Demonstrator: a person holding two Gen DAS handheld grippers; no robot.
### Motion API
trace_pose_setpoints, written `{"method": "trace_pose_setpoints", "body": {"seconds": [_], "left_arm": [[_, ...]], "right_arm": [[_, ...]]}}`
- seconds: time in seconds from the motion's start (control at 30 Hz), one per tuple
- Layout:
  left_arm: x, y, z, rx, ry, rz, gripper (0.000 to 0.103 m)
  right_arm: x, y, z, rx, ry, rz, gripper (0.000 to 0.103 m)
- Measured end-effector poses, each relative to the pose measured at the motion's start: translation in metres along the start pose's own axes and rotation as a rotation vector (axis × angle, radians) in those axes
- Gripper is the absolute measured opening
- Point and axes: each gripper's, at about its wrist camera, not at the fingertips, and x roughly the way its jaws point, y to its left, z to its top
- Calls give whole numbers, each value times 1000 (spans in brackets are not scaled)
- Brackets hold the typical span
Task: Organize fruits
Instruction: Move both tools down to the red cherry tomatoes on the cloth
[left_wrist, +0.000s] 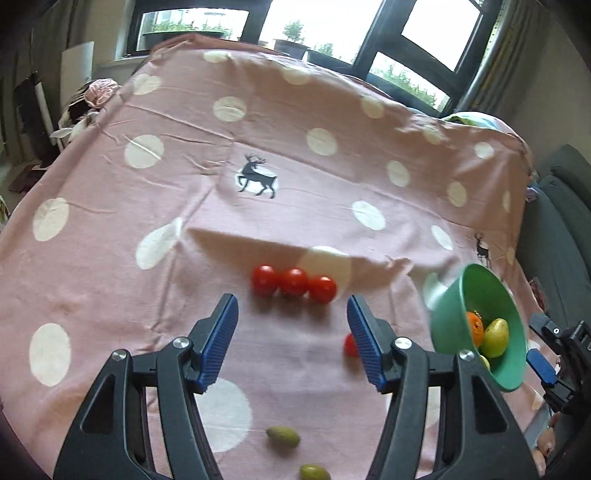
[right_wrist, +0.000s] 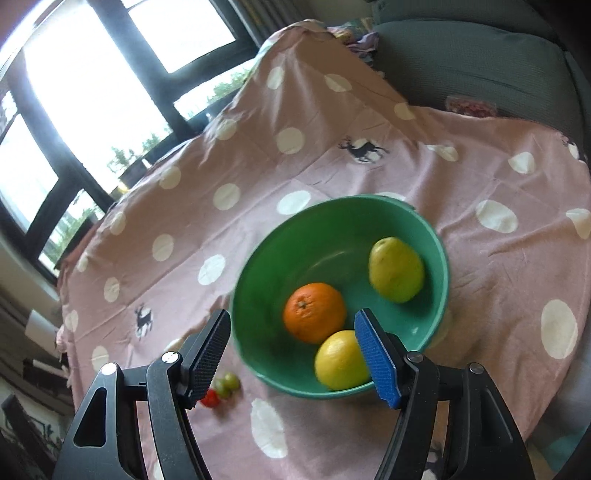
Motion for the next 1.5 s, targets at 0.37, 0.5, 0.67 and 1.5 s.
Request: {"method": "trace_pose_setpoints", "body": {"seconds": [0.37, 0.5, 0.67, 1.5], "left_arm": [[28, 36, 10, -106, 58, -1, 46], [41, 40, 21, -141, 87, -46, 40], [63, 42, 24, -178, 119, -55, 37], [105, 51, 16, -328, 207, -150, 29]], "right_arm": [[48, 91, -40, -190, 244, 245, 62], [79, 105, -57, -215, 355, 246, 45], [102, 107, -67, -235, 416, 193, 37], [128, 107, -78, -286, 472, 104, 37]]}}
